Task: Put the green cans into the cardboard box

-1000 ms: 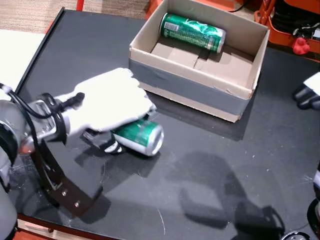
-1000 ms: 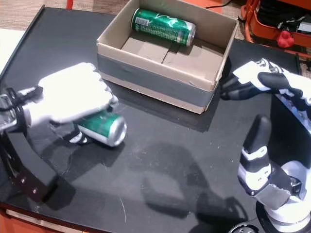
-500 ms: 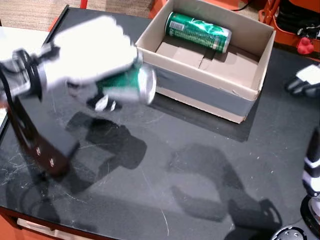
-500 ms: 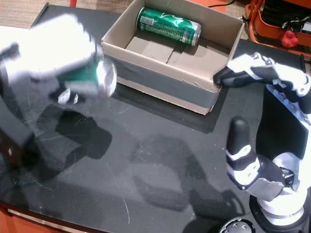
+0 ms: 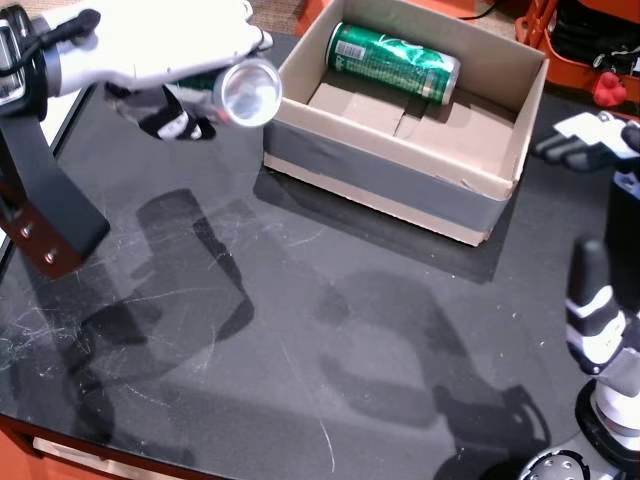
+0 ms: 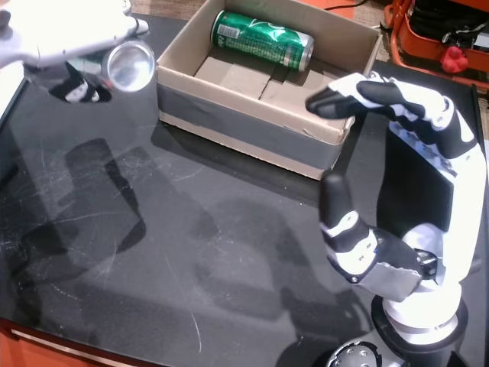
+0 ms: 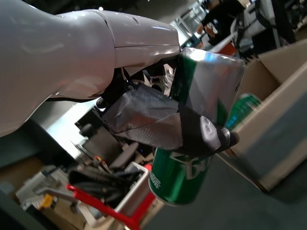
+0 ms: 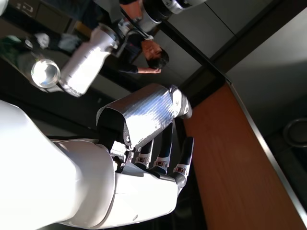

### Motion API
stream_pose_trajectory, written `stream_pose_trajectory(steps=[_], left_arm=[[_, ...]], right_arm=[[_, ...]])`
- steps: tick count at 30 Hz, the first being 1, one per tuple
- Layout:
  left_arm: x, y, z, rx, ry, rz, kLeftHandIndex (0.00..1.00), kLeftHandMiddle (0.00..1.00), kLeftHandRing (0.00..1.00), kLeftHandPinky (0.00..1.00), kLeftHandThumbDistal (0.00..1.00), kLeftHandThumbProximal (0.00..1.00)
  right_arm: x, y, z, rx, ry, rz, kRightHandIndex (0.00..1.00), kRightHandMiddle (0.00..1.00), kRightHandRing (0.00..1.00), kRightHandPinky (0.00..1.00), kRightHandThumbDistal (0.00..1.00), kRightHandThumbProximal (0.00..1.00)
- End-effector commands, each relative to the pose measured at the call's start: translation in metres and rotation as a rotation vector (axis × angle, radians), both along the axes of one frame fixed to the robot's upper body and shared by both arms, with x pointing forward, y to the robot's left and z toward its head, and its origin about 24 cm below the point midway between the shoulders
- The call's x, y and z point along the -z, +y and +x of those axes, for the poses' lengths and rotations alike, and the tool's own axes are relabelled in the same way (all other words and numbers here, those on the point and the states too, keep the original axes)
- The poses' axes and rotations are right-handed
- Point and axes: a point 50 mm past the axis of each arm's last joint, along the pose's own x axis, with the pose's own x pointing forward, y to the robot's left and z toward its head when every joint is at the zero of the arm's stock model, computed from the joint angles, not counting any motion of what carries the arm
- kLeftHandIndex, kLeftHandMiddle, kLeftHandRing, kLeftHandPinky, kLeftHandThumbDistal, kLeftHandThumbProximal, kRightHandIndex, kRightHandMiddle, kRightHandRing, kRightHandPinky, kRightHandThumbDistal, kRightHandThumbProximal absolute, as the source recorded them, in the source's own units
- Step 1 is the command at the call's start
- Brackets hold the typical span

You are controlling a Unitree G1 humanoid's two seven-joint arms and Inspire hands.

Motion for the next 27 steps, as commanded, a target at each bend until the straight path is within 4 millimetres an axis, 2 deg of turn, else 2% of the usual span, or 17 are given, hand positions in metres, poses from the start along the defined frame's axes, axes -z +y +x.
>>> stream_pose_trajectory(steps=[1,4,6,10,12,13,14,17,18,19,20,22,23,24,25,26,27], left_arm=[[-0.014,-0.01,0.0,0.065,-0.067,-0.039,0.0,0.0,0.19,0.32,0.0,0.47],[-0.013,-0.015,-0.001,0.114,-0.08,-0.001,0.0,0.0,0.21,0.39,0.0,0.44],[-0.015,-0.02,-0.002,0.158,-0.106,0.053,0.0,0.0,0.22,0.41,0.0,0.46],[-0.019,-0.029,-0.002,0.201,-0.146,0.075,0.0,0.0,0.23,0.42,0.0,0.5],[-0.023,-0.034,-0.001,0.209,-0.161,0.087,0.0,0.0,0.21,0.41,0.0,0.58],[-0.025,-0.038,-0.001,0.215,-0.17,0.09,0.0,0.0,0.19,0.39,0.0,0.55],[-0.027,-0.04,-0.001,0.22,-0.178,0.091,0.0,0.0,0.21,0.39,0.0,0.48],[-0.027,-0.05,0.0,0.222,-0.186,0.094,0.0,0.0,0.18,0.36,0.0,0.36],[-0.025,-0.054,0.001,0.227,-0.184,0.101,0.0,0.0,0.19,0.39,0.0,0.35],[-0.023,-0.058,0.001,0.236,-0.184,0.112,0.0,0.0,0.19,0.38,0.0,0.35],[-0.021,-0.061,0.0,0.252,-0.19,0.128,0.0,0.0,0.18,0.38,0.0,0.38],[-0.018,-0.07,0.0,0.269,-0.188,0.135,0.0,0.0,0.18,0.36,0.0,0.55],[-0.018,-0.074,0.0,0.275,-0.199,0.144,0.0,0.0,0.19,0.36,0.0,0.63],[-0.018,-0.077,0.0,0.282,-0.217,0.154,0.0,0.0,0.2,0.38,0.0,0.7],[-0.018,-0.08,0.0,0.282,-0.228,0.158,0.0,0.0,0.22,0.41,0.0,0.72],[-0.02,-0.084,0.001,0.276,-0.238,0.164,0.0,0.0,0.22,0.45,0.0,0.67],[-0.021,-0.088,0.002,0.26,-0.239,0.154,0.0,0.0,0.21,0.41,0.0,0.53]], right_arm=[[0.001,0.004,0.0,0.012,0.001,-0.006,0.44,0.48,0.55,0.69,0.67,0.8],[0.003,0.006,-0.001,0.033,0.01,0.007,0.41,0.46,0.53,0.67,0.69,0.81],[0.003,0.008,-0.002,0.047,0.007,0.008,0.41,0.47,0.54,0.67,0.7,0.84],[0.001,0.012,-0.001,0.073,-0.01,-0.001,0.4,0.46,0.54,0.67,0.73,0.89],[0.003,0.015,-0.001,0.088,-0.005,0.006,0.39,0.45,0.53,0.66,0.83,0.91],[0.004,0.015,-0.001,0.098,-0.002,0.006,0.39,0.45,0.53,0.66,0.83,0.92],[0.005,0.016,-0.001,0.105,-0.003,0.004,0.39,0.45,0.54,0.66,0.8,0.92],[0.004,0.018,-0.001,0.098,-0.011,-0.005,0.42,0.48,0.57,0.69,0.73,0.87],[0.005,0.019,-0.002,0.097,-0.013,-0.009,0.42,0.47,0.57,0.7,0.73,0.85],[0.005,0.019,-0.002,0.101,-0.016,-0.01,0.42,0.47,0.57,0.7,0.74,0.86],[0.005,0.02,-0.003,0.107,-0.021,-0.005,0.42,0.46,0.56,0.69,0.71,0.87],[0.004,0.021,-0.005,0.129,-0.041,0.009,0.39,0.44,0.54,0.68,0.64,0.89],[0.003,0.022,-0.005,0.134,-0.049,0.015,0.38,0.43,0.53,0.67,0.6,0.94],[0.003,0.022,-0.004,0.136,-0.057,0.017,0.36,0.42,0.52,0.67,0.61,0.97],[0.001,0.023,-0.003,0.134,-0.062,0.02,0.35,0.41,0.51,0.67,0.62,0.97],[0.0,0.024,-0.002,0.132,-0.069,0.015,0.35,0.41,0.52,0.68,0.62,0.96],[0.0,0.025,-0.001,0.127,-0.065,0.012,0.36,0.42,0.53,0.69,0.54,0.9]])
